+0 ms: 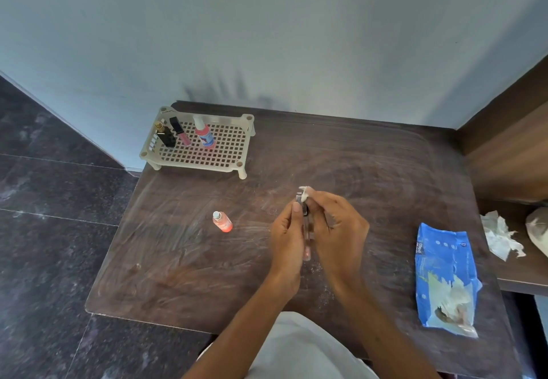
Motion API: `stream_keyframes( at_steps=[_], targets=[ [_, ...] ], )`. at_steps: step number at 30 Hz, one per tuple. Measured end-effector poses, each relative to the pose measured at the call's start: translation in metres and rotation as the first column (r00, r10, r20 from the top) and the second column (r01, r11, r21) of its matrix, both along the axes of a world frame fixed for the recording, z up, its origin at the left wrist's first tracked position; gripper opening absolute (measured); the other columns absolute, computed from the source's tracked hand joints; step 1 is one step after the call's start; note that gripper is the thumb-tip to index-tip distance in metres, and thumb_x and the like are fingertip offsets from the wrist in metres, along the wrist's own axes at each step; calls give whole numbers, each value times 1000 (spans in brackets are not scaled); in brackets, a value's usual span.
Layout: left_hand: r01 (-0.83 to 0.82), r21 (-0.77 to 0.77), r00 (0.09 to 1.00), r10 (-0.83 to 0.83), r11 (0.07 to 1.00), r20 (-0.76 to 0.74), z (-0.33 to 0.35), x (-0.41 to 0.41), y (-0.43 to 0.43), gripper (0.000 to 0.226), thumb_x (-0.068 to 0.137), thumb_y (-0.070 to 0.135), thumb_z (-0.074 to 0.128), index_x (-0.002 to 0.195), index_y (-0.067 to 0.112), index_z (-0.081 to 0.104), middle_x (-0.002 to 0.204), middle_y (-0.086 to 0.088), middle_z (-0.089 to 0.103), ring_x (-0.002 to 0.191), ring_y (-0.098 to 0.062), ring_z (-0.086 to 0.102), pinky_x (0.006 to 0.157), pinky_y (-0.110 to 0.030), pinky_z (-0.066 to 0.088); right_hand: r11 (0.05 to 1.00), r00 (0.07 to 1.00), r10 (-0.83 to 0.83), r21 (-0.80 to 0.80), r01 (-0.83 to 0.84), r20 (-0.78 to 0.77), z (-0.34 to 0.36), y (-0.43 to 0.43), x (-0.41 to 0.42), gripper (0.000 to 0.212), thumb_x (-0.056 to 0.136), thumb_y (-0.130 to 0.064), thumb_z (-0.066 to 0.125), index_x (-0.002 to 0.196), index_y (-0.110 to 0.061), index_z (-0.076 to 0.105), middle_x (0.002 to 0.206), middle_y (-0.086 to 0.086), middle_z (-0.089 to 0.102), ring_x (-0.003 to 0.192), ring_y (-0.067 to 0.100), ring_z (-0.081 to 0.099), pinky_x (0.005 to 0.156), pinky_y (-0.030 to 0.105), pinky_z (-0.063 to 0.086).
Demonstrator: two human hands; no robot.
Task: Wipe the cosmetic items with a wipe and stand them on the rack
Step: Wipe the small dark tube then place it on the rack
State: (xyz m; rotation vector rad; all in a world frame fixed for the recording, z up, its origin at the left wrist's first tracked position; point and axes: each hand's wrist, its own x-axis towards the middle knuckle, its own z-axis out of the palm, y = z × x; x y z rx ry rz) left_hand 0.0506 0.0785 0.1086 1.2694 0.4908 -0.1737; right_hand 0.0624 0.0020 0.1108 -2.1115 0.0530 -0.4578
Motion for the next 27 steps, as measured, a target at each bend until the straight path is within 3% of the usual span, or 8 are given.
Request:
stream_keyframes(
  at_steps=[4,7,10,14,16,18,23,27],
  targets=[
    [23,4,999,-23,1000,22,3,1,0,34,106,35,43,97,28,75,89,-14,68,81,-27,59,66,-34,49,995,998,62,-80,-60,28,4,0,11,21,90,-8,70,110,-13,76,104,-4,73,97,5,67,87,9,50],
    [30,25,998,-32,999,60,2,3,3,30,106,32,46,99,35,75,90,-13,69,83,-26,59,70,-37,49,982,995,82,-173,-72,49,-4,-4,4,23,88,-8,72,110,-9,75,108,2,71,98,10,66,88,5,47],
    [29,102,997,-36,994,66,-1,-1,0,27,104,30,49,109,38,74,92,-5,75,80,-21,65,71,-35,53,972,989,114,-215,-92,92,-14,-13,-8,25,88,-9,69,113,-5,74,111,7,68,100,3,59,85,3,46],
    [17,119,1000,-20,993,24,-4,-3,0,26,104,26,51,118,31,72,100,1,77,98,-28,71,86,-43,58,956,977,202,-231,-180,72,-24,-20,-17,28,94,-11,59,120,-5,70,117,6,63,110,3,54,93,14,49],
    [9,112,1000,-10,994,4,-4,-2,1,28,104,22,50,125,25,69,111,2,75,104,-20,71,94,-40,58,927,968,237,-319,-199,87,-26,-20,-20,33,96,-20,55,121,-5,70,117,7,64,108,9,59,91,18,53],
    [0,96,1000,1,995,-8,-5,-2,1,30,104,18,50,129,23,67,119,4,73,111,-13,69,99,-38,55,906,961,248,-379,-187,121,-30,-21,-20,31,92,-16,60,118,-3,71,114,10,67,102,18,64,88,21,55],
    [-38,57,999,39,998,-25,-7,1,7,31,104,13,50,121,31,69,111,10,75,106,-12,70,90,-29,58,945,974,206,-277,-174,91,-26,-16,-21,25,86,-13,70,109,-7,76,107,6,71,95,14,68,85,21,56],
    [11,137,999,-17,990,47,-7,2,9,34,104,12,48,119,36,68,113,12,74,108,-9,69,93,-30,56,992,997,54,114,-47,-54,-9,-7,-21,16,90,-19,72,106,-24,72,105,-9,69,95,3,67,78,18,56]
  ],
)
